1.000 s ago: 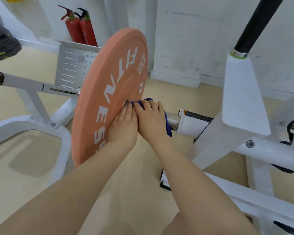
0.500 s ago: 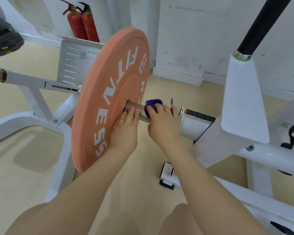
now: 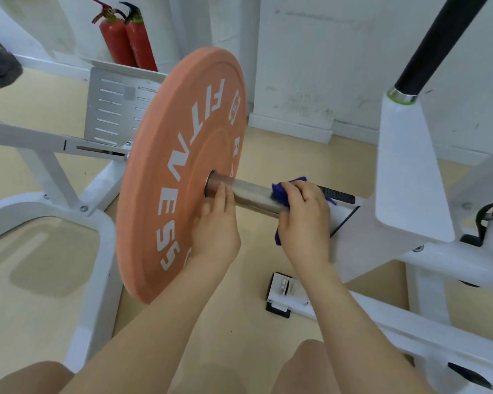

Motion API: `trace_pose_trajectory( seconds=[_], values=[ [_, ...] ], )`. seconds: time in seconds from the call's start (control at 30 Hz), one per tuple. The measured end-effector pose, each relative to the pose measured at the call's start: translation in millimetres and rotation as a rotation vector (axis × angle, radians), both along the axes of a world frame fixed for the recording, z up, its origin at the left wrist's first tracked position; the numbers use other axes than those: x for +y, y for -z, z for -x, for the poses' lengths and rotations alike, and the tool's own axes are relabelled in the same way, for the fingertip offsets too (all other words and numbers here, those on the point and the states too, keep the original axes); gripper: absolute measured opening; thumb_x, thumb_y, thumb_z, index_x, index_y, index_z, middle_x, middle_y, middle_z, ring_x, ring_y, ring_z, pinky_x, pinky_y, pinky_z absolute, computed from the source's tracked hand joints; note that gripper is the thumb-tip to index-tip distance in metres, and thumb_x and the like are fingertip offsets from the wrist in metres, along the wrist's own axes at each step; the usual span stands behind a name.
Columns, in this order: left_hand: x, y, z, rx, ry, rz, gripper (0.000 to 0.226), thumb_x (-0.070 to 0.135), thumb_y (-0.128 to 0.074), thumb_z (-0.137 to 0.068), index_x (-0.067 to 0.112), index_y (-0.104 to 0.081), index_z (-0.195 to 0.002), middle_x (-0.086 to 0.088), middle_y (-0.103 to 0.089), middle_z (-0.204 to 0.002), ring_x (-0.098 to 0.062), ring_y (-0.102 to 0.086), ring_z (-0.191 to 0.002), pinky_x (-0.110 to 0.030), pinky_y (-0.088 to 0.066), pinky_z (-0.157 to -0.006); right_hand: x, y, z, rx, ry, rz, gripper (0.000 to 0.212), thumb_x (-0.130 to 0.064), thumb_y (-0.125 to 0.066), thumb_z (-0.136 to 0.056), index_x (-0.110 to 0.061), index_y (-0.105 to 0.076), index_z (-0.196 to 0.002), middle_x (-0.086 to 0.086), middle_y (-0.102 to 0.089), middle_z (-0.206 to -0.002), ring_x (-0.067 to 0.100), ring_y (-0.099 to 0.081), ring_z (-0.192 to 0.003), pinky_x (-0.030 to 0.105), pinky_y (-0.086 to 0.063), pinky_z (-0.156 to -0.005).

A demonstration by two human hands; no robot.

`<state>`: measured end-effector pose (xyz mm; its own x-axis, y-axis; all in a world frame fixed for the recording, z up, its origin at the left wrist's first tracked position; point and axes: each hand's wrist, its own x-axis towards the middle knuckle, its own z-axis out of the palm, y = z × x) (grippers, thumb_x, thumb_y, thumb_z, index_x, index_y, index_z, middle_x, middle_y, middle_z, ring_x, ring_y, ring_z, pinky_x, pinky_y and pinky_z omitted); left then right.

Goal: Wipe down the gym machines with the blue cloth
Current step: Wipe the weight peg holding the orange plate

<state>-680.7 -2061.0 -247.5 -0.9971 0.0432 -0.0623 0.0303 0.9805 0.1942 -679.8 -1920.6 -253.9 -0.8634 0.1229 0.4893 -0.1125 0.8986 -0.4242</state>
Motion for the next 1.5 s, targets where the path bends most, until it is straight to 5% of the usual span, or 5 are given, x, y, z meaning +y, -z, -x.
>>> trace_pose_trajectory(
  seconds=[0.27,0.77,1.1,1.3,1.5],
  values=[
    [18.0,3.2,-1.5,0.136,0.28,-0.154,0.077,0.003,-0.043,-0.084,0.025,-0.008,-0.149,0.001,0.007,-0.158,-0.018,0.007,-0.145,-0.031,0.004,-0.115,-11.1,29.4,-14.0,-0.041,0.193,-0.206,0.052,0.003,-0.047,-0.068,0.002,-0.061,-0.118,0.02,-0.058,-0.126,0.033,-0.036,-0.119,0.048,-0.051,-0.089],
    [18.4,7.3,-1.6,0.053,0.323,-0.15,0.082,-0.001,-0.045,-0.083,0.029,-0.006,-0.149,0.004,0.008,-0.157,-0.015,0.007,-0.145,-0.028,-0.021,-0.108,10.9,-12.3,6.1,-0.269,0.273,0.014,0.042,0.002,-0.045,-0.079,-0.002,-0.049,-0.121,0.016,-0.05,-0.126,0.036,-0.045,-0.113,0.038,-0.034,-0.097],
    [15.0,-3.7,1.4,-0.075,0.348,-0.33,0.076,-0.009,-0.041,-0.081,0.02,-0.019,-0.148,-0.001,-0.004,-0.158,-0.018,-0.001,-0.145,-0.028,-0.023,-0.109,-13.3,-45.7,-36.5,-0.553,0.079,-0.397,0.046,-0.004,-0.036,-0.091,0.002,-0.031,-0.137,0.024,-0.039,-0.136,0.037,-0.044,-0.123,0.039,-0.039,-0.095],
    [8.6,-51.8,-26.5,-0.214,0.311,-1.241,0.045,0.0,-0.038,-0.096,0.022,-0.043,-0.135,0.005,-0.056,-0.125,-0.008,-0.053,-0.115,-0.023,-0.044,-0.096,-1.4,-109.8,-61.8,-0.454,-0.225,0.484,0.043,0.002,-0.047,-0.085,-0.018,-0.05,-0.123,-0.001,-0.057,-0.111,0.019,-0.055,-0.102,0.028,-0.046,-0.082],
    [13.5,-84.0,-49.8,0.048,0.191,-1.24,0.018,0.015,-0.046,-0.096,0.007,-0.062,-0.098,-0.015,-0.063,-0.095,-0.011,-0.059,-0.078,-0.023,-0.05,-0.065,8.4,-114.0,-80.6,-0.584,-0.387,1.463,0.028,-0.02,-0.046,-0.098,-0.005,-0.058,-0.119,0.01,-0.067,-0.105,0.021,-0.064,-0.092,0.029,-0.054,-0.081]
  ],
)
